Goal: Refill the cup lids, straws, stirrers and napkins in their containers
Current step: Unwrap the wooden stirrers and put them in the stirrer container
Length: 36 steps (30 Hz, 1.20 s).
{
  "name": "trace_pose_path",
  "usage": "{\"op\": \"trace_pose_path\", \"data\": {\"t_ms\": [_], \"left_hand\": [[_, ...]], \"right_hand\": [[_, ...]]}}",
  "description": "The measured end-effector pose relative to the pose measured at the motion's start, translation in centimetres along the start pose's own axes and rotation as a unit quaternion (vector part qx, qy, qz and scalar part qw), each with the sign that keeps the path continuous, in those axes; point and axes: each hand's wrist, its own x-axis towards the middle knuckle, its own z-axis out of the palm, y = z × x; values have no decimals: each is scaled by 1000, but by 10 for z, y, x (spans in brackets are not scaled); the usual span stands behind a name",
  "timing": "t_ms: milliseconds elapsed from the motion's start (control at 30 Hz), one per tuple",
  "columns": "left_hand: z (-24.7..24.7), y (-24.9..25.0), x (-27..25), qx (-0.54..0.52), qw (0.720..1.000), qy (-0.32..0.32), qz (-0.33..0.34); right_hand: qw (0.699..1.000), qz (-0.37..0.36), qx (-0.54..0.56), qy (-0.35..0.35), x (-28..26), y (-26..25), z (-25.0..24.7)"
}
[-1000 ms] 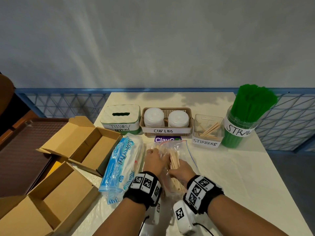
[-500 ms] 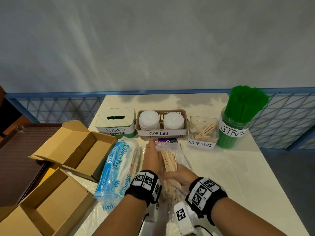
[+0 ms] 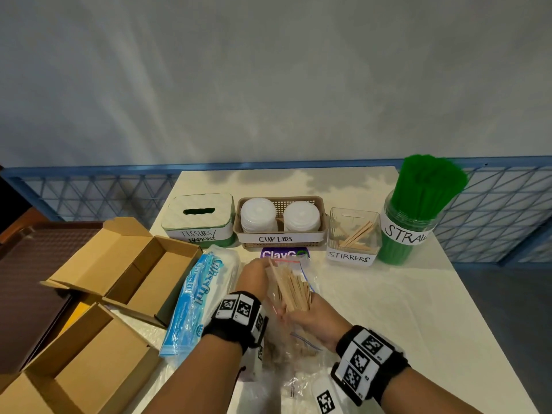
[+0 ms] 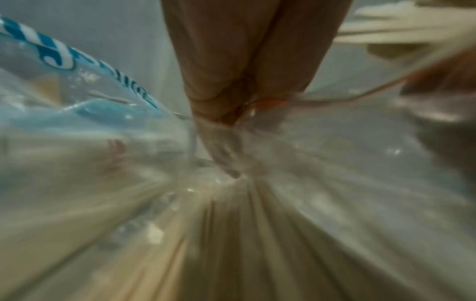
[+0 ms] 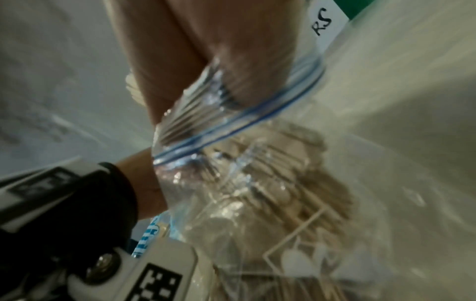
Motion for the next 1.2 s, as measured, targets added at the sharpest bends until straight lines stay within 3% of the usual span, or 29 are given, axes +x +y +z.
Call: {"op": "trace_pose_path", "data": {"t_ms": [300,367,500,533,600,633,700,767,800,933,1200], "left_hand": [[-6,0,-5,115,988,-12,100],[-13,10,-8,76,989,23,122],[-28,52,-17,-114,974,133,145],[-29,63,-20,-174,970,116,123],[-28,83,-26,-328,944,14,27],[-26,92,-28,-409,910,-57,-42],[-21,104,-32,-525,816,-192,-150],[-15,109,-33,-576,753,-267,-174],[-13,111,-33,-582,745,-280,-169],[-3,117,-35,-571,756,-289,-138],[4,122,-31,-558,758,-314,-128]], "right_hand": [[982,-74,82,155,-12,-50,-19],[975,-82,120,171,-11,-62,-28],[956,-123,193,184,-15,-85,-44],[953,-139,193,186,-17,-90,-47],[948,-179,182,189,-21,-104,-53],[946,-200,171,189,-23,-110,-54],[943,-238,138,188,-27,-118,-55],[940,-268,79,193,-31,-120,-53],[937,-282,50,198,-33,-119,-51],[928,-304,14,215,-38,-113,-47],[945,-231,16,229,-34,-93,-62]]}}
